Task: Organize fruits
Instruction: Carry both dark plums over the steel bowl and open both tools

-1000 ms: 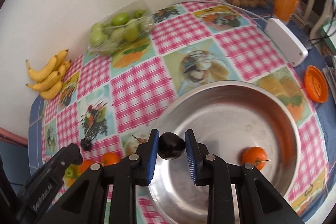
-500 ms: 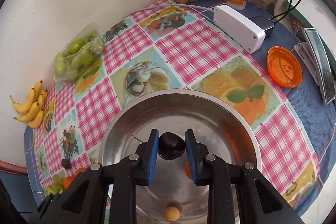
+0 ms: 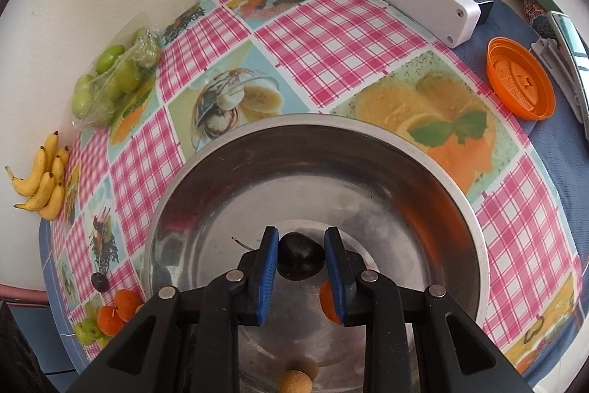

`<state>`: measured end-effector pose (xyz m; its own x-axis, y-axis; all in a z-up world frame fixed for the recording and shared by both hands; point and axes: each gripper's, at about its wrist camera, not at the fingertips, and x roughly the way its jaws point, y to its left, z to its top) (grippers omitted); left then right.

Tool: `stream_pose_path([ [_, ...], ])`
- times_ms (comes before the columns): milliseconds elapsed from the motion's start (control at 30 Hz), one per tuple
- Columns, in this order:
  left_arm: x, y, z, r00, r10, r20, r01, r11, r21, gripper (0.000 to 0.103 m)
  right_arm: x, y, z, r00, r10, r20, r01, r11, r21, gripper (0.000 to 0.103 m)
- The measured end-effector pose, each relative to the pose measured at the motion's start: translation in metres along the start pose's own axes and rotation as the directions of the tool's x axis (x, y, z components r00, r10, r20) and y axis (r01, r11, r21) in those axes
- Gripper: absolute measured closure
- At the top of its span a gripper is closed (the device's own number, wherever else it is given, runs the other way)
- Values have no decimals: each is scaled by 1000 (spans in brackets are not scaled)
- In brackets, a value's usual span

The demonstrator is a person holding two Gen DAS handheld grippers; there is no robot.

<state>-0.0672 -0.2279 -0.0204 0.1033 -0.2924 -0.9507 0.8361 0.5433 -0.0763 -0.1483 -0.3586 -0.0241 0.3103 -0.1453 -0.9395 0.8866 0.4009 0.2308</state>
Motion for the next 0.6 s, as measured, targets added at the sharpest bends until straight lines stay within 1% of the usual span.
stream_pose_path([
  [267, 3, 0, 0, 1000, 4, -8, -4, 1000, 2, 74, 2, 0, 0, 1000, -6, 1, 6, 1000, -4, 74],
  [467, 3, 0, 1, 1000, 1, -13, -1, 1000, -4, 73, -2, 2, 3, 1000, 5, 3, -5, 1000, -10, 73],
  [567, -2, 0, 2, 1000, -1, -5, 1, 1000, -1, 66, -5, 2, 3, 1000, 7, 9, -6, 1000, -17, 71],
  [600, -4, 0, 2, 1000, -3, 1, 3, 1000, -2, 65, -6, 3, 3, 1000, 5, 12, -5, 1000, -20, 68],
])
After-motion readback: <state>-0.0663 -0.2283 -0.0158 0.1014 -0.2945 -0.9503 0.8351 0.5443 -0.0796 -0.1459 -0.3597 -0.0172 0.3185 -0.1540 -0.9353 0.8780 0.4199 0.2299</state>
